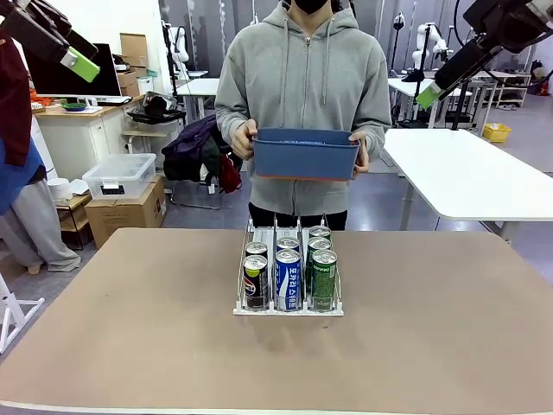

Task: Fill the beverage cans into the dispenser.
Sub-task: Pick up the Ionic drink handed by the human.

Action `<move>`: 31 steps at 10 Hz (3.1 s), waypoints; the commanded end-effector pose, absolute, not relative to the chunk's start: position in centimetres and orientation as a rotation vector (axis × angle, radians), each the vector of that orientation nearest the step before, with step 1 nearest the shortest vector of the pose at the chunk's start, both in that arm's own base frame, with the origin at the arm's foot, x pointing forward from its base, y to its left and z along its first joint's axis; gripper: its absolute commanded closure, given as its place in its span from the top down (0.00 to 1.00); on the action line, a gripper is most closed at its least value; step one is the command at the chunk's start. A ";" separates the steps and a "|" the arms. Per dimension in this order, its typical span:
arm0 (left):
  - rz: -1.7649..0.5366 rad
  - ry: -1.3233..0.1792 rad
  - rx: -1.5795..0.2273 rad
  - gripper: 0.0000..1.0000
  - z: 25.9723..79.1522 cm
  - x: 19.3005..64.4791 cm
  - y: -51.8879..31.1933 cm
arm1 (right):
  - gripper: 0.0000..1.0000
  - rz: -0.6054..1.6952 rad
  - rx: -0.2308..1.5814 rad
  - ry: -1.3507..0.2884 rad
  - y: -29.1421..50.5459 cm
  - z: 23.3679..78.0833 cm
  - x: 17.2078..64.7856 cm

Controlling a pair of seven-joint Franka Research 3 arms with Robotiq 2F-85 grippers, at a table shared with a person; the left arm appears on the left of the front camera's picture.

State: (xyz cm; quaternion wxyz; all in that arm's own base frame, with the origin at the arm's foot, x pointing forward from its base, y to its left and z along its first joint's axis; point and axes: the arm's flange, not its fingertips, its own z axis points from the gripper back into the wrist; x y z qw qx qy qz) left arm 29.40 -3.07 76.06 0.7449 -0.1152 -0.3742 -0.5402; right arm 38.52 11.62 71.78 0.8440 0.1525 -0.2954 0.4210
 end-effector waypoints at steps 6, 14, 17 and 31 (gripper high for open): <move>-1.182 -0.818 -0.253 1.00 76.0 29.4 -3.1 | 0.91 0.905 0.382 -0.755 9.8 73.5 36.7; -1.182 -0.818 -0.253 1.00 76.0 29.4 -3.1 | 0.91 0.879 0.351 -0.725 10.1 74.5 36.5; -1.182 -0.818 -0.253 1.00 76.0 29.4 -3.1 | 0.91 0.879 0.351 -0.725 10.1 74.5 36.5; -1.182 -0.818 -0.253 1.00 76.0 29.4 -3.1 | 0.91 0.879 0.351 -0.725 10.1 74.5 36.5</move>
